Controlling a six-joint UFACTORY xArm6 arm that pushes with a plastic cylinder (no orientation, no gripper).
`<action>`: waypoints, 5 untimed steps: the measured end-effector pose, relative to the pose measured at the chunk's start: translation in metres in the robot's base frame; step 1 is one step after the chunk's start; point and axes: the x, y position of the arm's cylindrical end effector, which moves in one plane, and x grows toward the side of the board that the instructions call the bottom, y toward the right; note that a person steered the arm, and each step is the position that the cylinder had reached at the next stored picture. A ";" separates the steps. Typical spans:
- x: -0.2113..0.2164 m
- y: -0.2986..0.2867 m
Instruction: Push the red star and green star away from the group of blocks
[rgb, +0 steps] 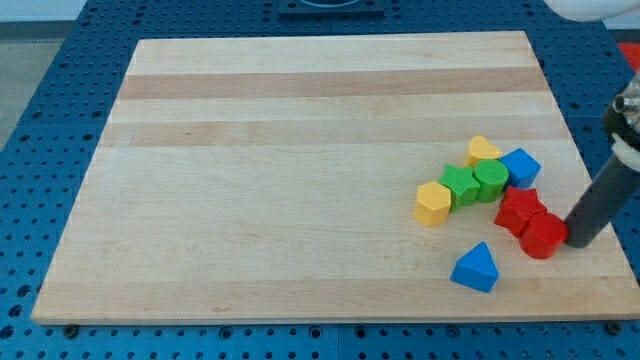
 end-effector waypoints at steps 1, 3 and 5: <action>-0.005 -0.016; -0.028 -0.036; -0.042 -0.073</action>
